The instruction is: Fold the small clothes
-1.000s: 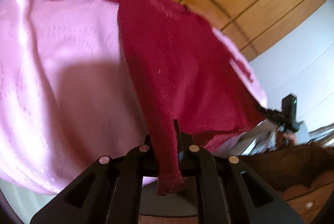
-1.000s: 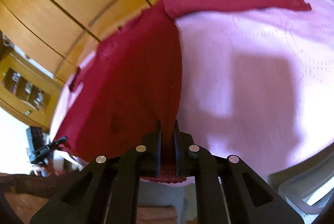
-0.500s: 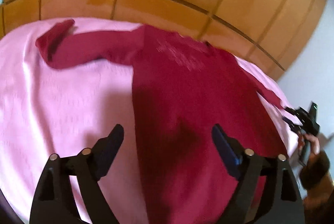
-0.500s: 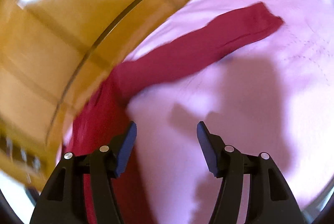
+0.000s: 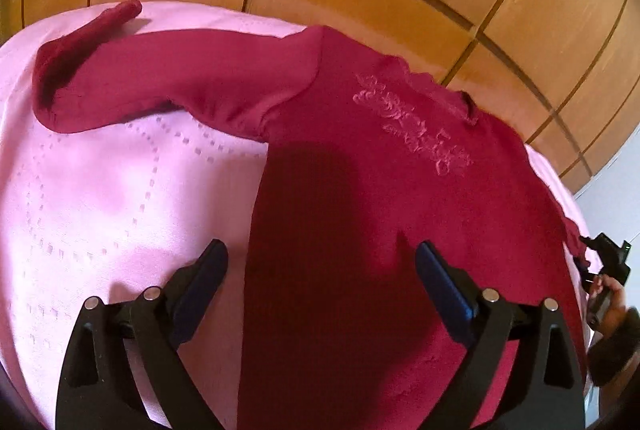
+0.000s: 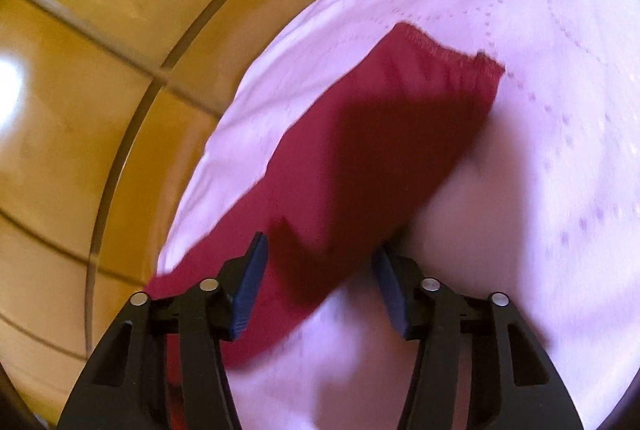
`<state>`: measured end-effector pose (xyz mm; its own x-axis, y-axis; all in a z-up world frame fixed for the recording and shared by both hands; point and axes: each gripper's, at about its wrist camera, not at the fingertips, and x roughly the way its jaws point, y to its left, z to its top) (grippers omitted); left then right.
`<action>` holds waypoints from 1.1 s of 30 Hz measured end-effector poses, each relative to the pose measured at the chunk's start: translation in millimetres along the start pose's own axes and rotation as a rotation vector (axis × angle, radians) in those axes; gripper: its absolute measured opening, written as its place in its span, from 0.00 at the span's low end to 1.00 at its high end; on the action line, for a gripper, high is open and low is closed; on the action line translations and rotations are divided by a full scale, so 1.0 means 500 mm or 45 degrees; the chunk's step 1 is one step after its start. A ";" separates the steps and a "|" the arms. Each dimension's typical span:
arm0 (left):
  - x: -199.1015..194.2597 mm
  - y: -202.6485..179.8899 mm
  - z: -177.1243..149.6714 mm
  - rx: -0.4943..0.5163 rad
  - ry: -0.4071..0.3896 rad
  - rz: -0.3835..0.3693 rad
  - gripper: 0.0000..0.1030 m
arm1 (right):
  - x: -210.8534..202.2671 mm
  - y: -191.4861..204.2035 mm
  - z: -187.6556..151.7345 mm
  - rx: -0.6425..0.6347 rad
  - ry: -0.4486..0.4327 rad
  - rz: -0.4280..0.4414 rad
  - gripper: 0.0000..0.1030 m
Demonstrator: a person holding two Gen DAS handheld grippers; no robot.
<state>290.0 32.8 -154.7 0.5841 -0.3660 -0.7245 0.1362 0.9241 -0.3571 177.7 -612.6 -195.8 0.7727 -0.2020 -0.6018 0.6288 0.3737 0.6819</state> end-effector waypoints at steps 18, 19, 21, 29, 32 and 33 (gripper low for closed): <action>0.006 0.004 -0.007 -0.006 -0.005 -0.038 0.95 | -0.020 0.172 0.028 -0.162 -0.070 0.076 0.11; 0.005 0.005 -0.008 -0.009 -0.007 -0.042 0.95 | -0.022 0.192 0.019 -0.189 -0.064 0.092 0.11; 0.004 0.006 -0.009 -0.011 -0.009 -0.046 0.95 | -0.024 0.255 -0.012 -0.283 -0.038 0.142 0.11; -0.002 0.017 -0.015 -0.024 -0.021 -0.071 0.95 | -0.023 0.480 -0.214 -0.747 0.093 0.312 0.11; -0.004 0.018 -0.017 -0.030 -0.025 -0.078 0.95 | -0.014 0.538 -0.321 -0.916 0.168 0.367 0.11; -0.004 0.019 -0.017 -0.031 -0.026 -0.079 0.95 | -0.010 0.549 -0.348 -0.952 0.190 0.375 0.11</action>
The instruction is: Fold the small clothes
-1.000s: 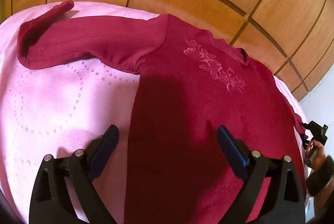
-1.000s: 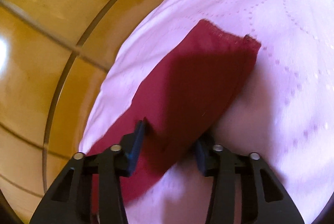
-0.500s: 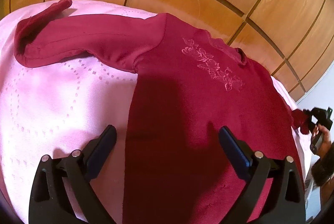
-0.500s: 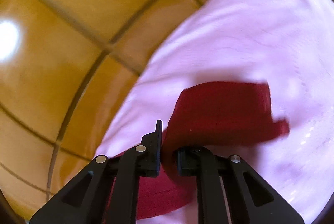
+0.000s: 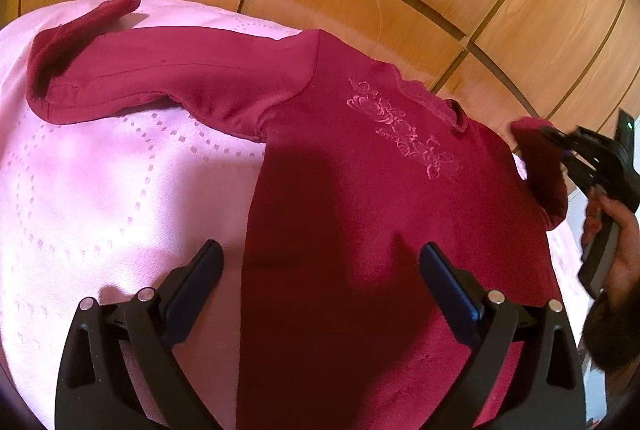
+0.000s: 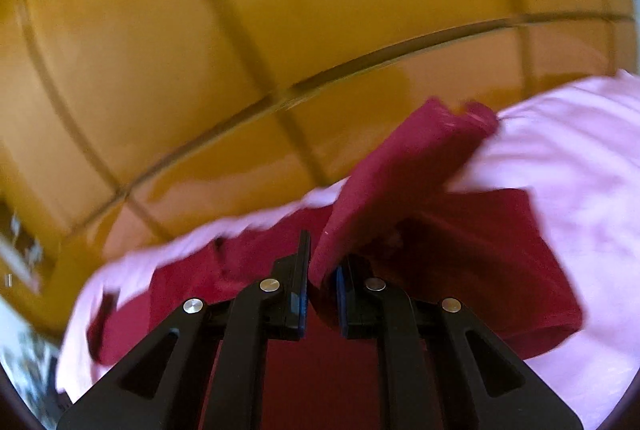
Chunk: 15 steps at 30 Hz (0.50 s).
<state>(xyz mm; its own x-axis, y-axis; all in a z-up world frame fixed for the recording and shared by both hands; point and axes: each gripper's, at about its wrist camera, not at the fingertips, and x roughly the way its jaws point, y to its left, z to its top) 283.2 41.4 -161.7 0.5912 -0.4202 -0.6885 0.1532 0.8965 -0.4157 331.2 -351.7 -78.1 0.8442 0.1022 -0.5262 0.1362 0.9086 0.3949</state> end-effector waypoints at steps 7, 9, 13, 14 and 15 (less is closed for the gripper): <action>-0.002 -0.002 0.003 0.004 0.002 0.004 0.95 | 0.106 0.138 -0.101 -0.223 0.198 0.053 0.11; -0.001 -0.005 0.005 0.005 0.003 0.007 0.95 | 0.127 0.155 -0.126 -0.298 0.246 0.016 0.14; -0.001 -0.011 0.006 0.006 0.004 0.012 0.96 | 0.126 0.161 -0.154 -0.361 0.298 0.090 0.53; -0.002 -0.012 0.006 0.007 0.005 0.013 0.96 | 0.111 0.158 -0.154 -0.345 0.289 0.131 0.59; -0.001 -0.013 0.006 0.007 0.006 0.015 0.96 | 0.098 0.152 -0.154 -0.326 0.281 0.160 0.59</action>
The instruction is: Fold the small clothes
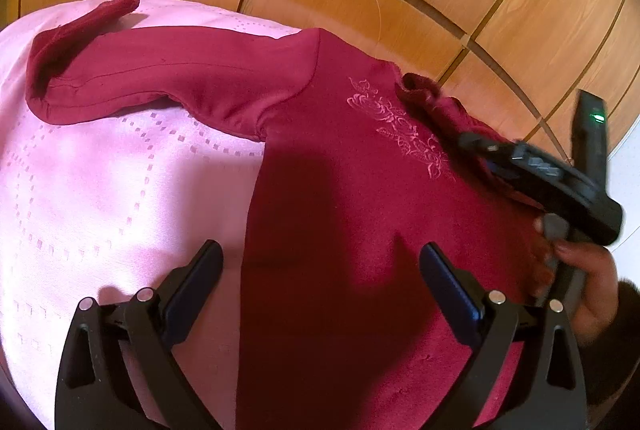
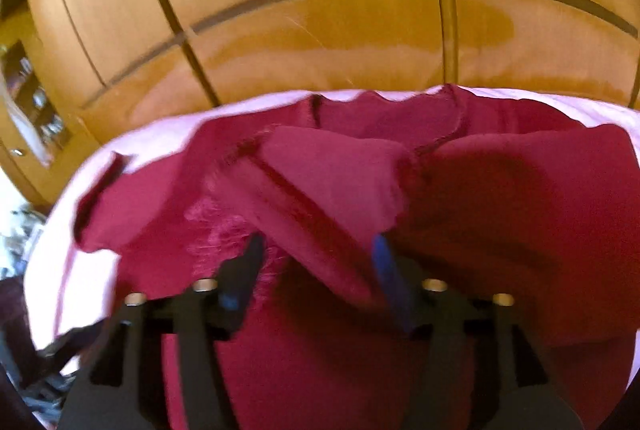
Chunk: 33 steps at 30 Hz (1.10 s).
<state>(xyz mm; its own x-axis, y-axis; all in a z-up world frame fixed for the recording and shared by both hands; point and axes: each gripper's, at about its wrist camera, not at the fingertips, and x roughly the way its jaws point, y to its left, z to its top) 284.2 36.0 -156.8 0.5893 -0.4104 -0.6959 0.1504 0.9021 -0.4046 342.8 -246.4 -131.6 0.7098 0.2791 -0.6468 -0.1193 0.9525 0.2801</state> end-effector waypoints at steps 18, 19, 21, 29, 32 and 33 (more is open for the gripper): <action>0.058 -0.137 0.194 -0.044 0.081 -0.130 0.72 | -0.160 -0.281 -0.109 0.657 -0.347 0.116 0.82; 0.079 -0.139 0.200 -0.059 0.108 -0.138 0.69 | -0.163 -0.284 -0.110 0.656 -0.383 0.123 0.85; 0.126 -0.148 0.209 -0.072 0.166 -0.148 0.67 | -0.165 -0.292 -0.115 0.656 -0.434 0.139 0.86; 0.226 -0.172 0.205 -0.078 0.202 -0.164 0.13 | -0.160 -0.316 -0.112 0.725 -0.478 0.170 0.86; 0.192 -0.174 0.209 -0.021 0.103 -0.181 0.11 | -0.173 -0.326 -0.102 0.759 -0.513 0.101 0.86; 0.176 -0.172 0.211 -0.007 0.060 -0.188 0.11 | -0.175 -0.330 -0.105 0.769 -0.528 0.103 0.86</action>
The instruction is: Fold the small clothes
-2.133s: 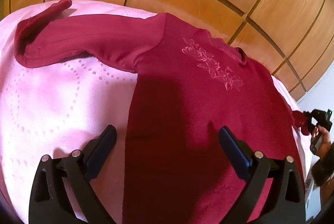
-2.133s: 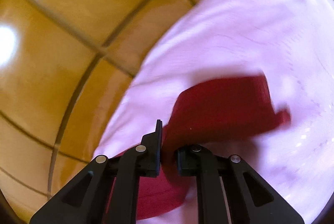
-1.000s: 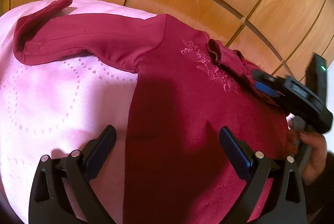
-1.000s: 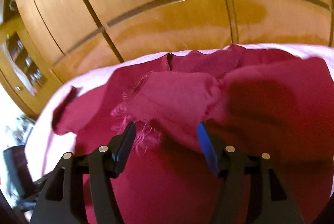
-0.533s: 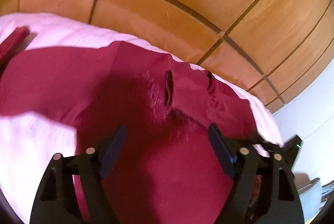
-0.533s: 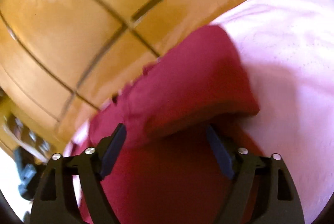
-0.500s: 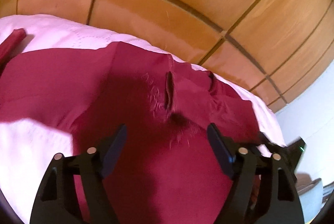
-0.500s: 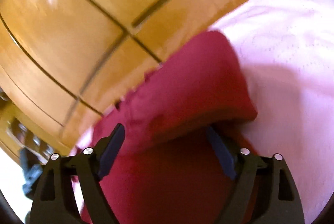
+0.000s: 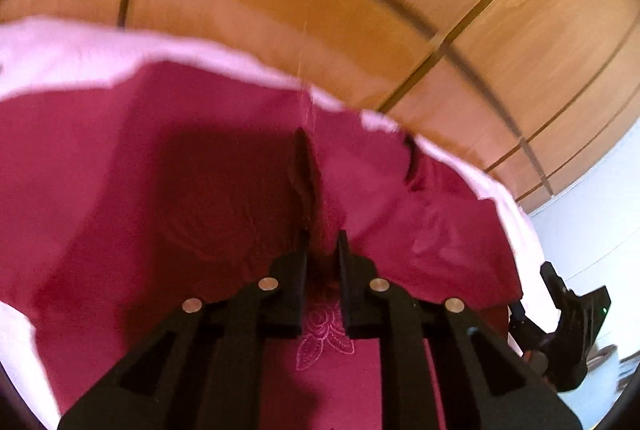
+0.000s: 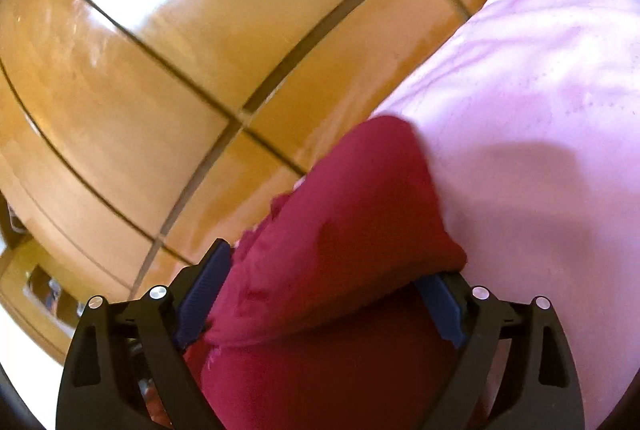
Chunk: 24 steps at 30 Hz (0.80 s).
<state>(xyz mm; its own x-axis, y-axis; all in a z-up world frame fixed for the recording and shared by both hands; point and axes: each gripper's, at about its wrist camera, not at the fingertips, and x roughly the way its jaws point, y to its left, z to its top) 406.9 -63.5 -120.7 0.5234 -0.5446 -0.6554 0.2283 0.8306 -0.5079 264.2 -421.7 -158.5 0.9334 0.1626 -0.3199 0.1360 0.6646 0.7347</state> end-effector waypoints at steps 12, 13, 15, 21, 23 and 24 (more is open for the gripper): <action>0.007 0.072 -0.037 -0.068 -0.007 0.016 0.20 | 0.049 0.016 -0.012 -0.097 0.103 -0.119 0.91; 0.004 0.068 -0.038 -0.052 -0.010 0.013 0.26 | 0.049 0.013 -0.011 -0.088 0.099 -0.122 0.91; -0.011 0.060 -0.042 -0.022 -0.023 -0.001 0.44 | 0.049 0.011 -0.011 -0.083 0.094 -0.123 0.91; -0.096 0.070 -0.061 -0.015 -0.113 0.059 0.75 | 0.030 0.063 -0.036 -0.251 0.246 -0.351 0.93; -0.137 0.105 -0.061 -0.036 -0.160 0.108 0.77 | 0.018 0.080 -0.056 -0.310 0.287 -0.453 0.93; -0.153 0.122 -0.062 -0.049 -0.181 0.132 0.77 | 0.011 0.088 -0.065 -0.350 0.293 -0.504 0.93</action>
<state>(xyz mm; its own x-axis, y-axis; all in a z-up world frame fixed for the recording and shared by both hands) 355.3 25.4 -118.8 0.6537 -0.4318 -0.6215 0.1366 0.8751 -0.4643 264.5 -367.8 -147.3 0.7275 -0.0040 -0.6861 0.3418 0.8691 0.3574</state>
